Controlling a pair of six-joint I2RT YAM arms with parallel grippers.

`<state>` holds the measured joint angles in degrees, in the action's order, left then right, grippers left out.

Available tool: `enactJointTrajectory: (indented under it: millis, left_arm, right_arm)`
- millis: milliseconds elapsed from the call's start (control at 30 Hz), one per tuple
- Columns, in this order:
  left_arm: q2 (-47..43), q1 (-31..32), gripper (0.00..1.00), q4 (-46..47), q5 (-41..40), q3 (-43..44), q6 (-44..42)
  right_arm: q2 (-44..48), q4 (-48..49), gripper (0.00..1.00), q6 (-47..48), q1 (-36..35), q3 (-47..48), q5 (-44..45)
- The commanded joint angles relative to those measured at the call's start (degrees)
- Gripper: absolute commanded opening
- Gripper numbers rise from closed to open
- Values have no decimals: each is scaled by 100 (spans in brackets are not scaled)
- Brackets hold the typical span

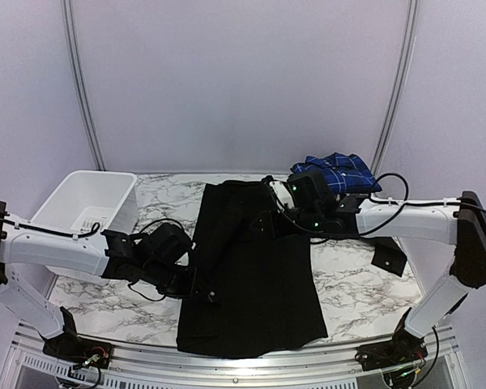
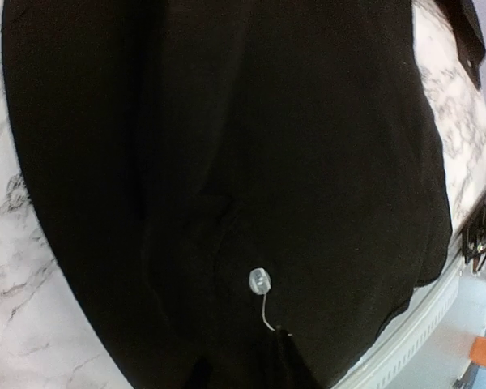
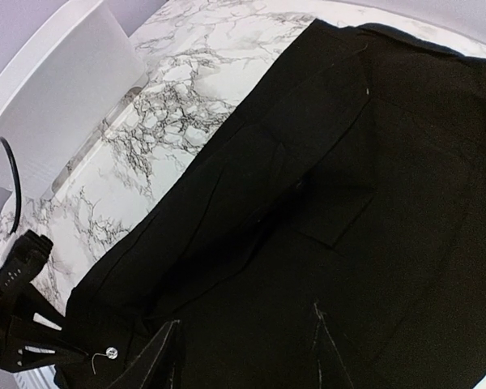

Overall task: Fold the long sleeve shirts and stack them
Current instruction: Fold the flattened shirt at the center of the board.

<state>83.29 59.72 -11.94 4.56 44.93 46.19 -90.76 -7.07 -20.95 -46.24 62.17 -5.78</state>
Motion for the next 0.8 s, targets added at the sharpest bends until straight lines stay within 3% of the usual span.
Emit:
enactJointTrajectory:
  millis: [0,67,233,367,633,767]
  left_arm:
    - [160,39,9,-182,519,654,-151]
    - [184,39,0,-198,789,967,-179]
    - [12,18,0,-195,1439,1635,-168]
    - [-214,-86,0,-143,1610,1604,128]
    - [-926,-841,0,776,1931,-268,1463]
    - [-859,-919,0,879,2159,-728,1510]
  right_arm:
    - [208,136,47,94,49,-85,122]
    - [269,123,47,132,75,-106,178]
    - [396,68,48,265,160,-118,247]
    - [370,39,48,331,224,-109,224]
    - [225,104,48,313,235,-126,27]
    - [94,145,48,269,237,-148,-78]
